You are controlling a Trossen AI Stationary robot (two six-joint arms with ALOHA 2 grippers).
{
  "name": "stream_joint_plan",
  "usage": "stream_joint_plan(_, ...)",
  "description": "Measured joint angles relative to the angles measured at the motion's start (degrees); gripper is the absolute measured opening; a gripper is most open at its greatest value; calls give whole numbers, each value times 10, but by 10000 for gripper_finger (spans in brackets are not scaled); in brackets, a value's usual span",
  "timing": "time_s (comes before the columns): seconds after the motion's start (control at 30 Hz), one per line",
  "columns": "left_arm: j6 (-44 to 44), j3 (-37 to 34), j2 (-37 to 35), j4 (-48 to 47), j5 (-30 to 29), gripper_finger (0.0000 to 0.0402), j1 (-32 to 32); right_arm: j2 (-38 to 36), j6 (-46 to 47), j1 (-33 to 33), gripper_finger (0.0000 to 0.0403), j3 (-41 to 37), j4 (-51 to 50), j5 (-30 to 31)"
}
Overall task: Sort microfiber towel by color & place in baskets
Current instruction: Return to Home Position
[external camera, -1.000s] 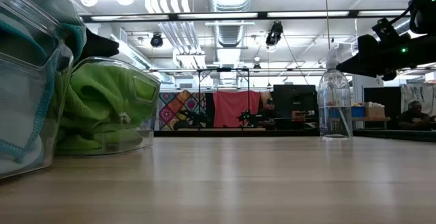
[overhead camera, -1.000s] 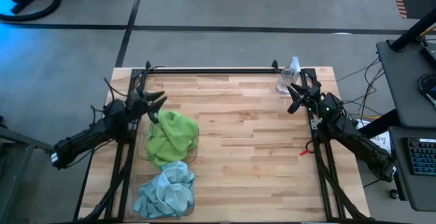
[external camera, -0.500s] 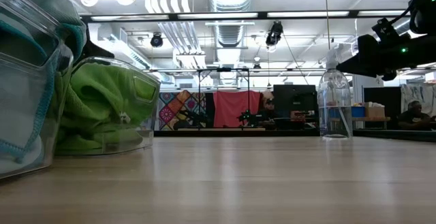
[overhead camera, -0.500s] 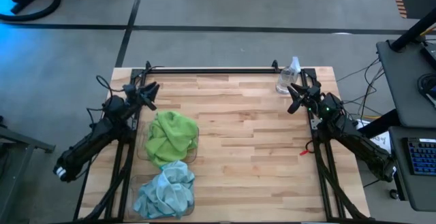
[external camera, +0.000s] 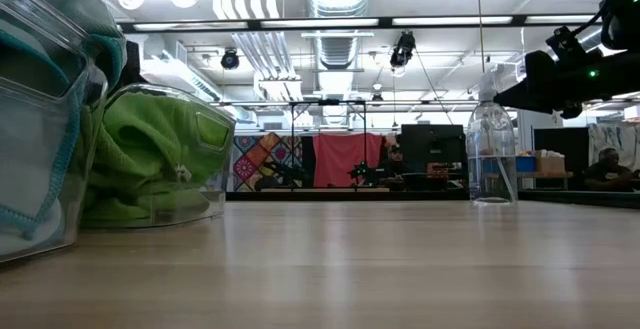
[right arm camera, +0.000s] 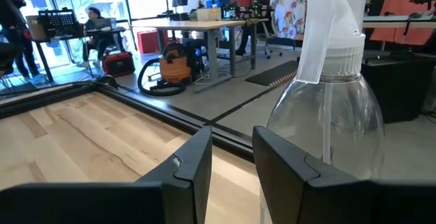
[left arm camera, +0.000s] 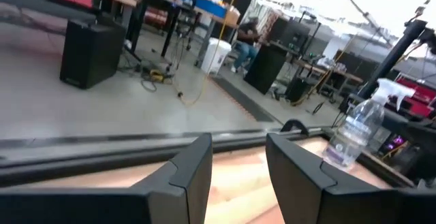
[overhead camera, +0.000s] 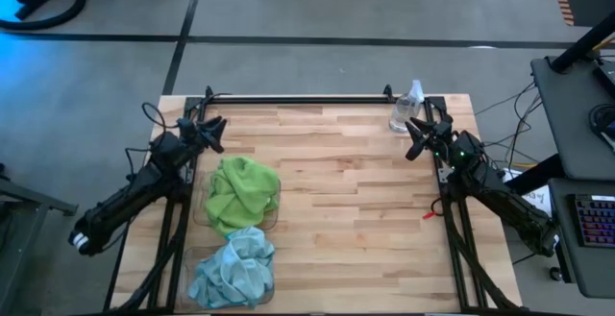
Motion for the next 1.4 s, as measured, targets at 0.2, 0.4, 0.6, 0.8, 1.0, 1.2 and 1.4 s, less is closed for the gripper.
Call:
stream_joint_plan(0.2, 0, 0, 14, -2, 0, 123, 0, 0, 0, 0, 102, 0, 0, 0)
stream_joint_plan(0.4, 0, 0, 23, -1, 0, 123, 0, 0, 0, 0, 102, 0, 0, 0)
stream_joint_plan(0.6, 0, 1, 30, -1, 0, 123, 0, 0, 0, 0, 102, 0, 0, 0)
stream_joint_plan(0.8, 0, 1, 34, -1, 0, 123, 0, 0, 0, 0, 102, 0, 0, 0)
stream_joint_plan(1.0, 0, 2, 36, -1, 0, 123, 0, 0, 0, 0, 102, 0, -1, 0)
stream_joint_plan(1.2, 0, 2, 36, -1, 0, 123, 0, 0, 0, 0, 102, 0, -1, 0)
stream_joint_plan(1.4, 0, 2, 36, -1, 0, 123, 0, 0, 0, 0, 102, 0, -1, 0)
